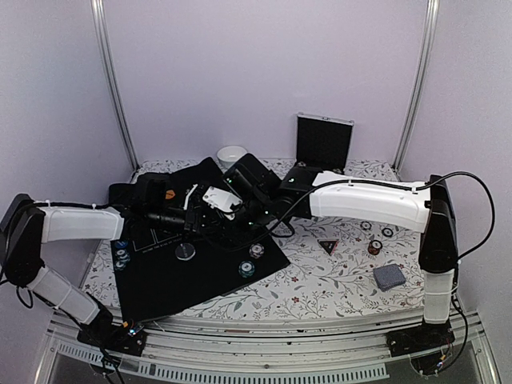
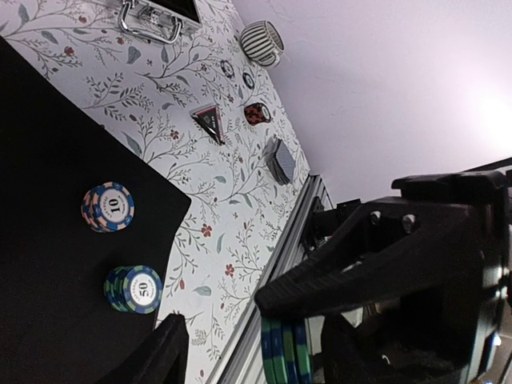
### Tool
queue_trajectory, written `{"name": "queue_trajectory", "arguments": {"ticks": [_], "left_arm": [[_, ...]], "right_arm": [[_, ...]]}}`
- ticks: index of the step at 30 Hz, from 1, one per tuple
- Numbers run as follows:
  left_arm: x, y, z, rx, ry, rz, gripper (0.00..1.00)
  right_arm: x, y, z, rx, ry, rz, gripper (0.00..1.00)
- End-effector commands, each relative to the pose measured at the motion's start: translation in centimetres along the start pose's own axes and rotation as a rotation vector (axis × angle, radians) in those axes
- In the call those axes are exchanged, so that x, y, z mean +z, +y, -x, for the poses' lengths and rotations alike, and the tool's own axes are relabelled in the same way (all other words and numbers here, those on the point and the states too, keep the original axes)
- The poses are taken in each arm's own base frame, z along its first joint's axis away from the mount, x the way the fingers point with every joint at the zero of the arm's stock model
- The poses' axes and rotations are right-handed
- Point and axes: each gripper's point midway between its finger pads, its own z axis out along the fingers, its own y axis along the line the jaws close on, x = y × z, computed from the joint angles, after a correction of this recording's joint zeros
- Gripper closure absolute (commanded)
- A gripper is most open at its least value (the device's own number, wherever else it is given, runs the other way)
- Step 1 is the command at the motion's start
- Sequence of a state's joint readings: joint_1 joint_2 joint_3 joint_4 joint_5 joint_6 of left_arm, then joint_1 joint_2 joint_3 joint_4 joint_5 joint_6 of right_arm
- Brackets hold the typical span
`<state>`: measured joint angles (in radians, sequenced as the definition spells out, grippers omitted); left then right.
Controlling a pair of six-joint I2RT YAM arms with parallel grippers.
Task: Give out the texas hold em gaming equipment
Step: Pass from the right arm to the left
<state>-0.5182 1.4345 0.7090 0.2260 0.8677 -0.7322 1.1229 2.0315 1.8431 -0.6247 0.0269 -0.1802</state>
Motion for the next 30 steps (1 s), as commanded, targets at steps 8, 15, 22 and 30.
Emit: {"name": "queue_trajectory", "arguments": {"ticks": [8, 15, 22, 30], "left_arm": [[1.3, -0.9, -0.4, 0.017, 0.065, -0.043, 0.9], [0.7, 0.0, 0.3, 0.009, 0.031, 0.024, 1.0], [-5.3, 6.2, 5.9, -0.093, -0.208, 0.216, 1.0], [-17.3, 17.9, 14.2, -0.254, -0.577, 0.515, 1.0]], "right_arm": [[0.5, -1.0, 0.8, -0.015, -0.012, -0.075, 0.98], [0.2, -2.3, 0.5, 0.0, -0.001, -0.148, 0.78], [-2.4, -5.2, 0.6, 0.058, -0.023, -0.296, 0.01], [-5.4, -7.7, -0.9, 0.157, -0.053, -0.34, 0.01]]}}
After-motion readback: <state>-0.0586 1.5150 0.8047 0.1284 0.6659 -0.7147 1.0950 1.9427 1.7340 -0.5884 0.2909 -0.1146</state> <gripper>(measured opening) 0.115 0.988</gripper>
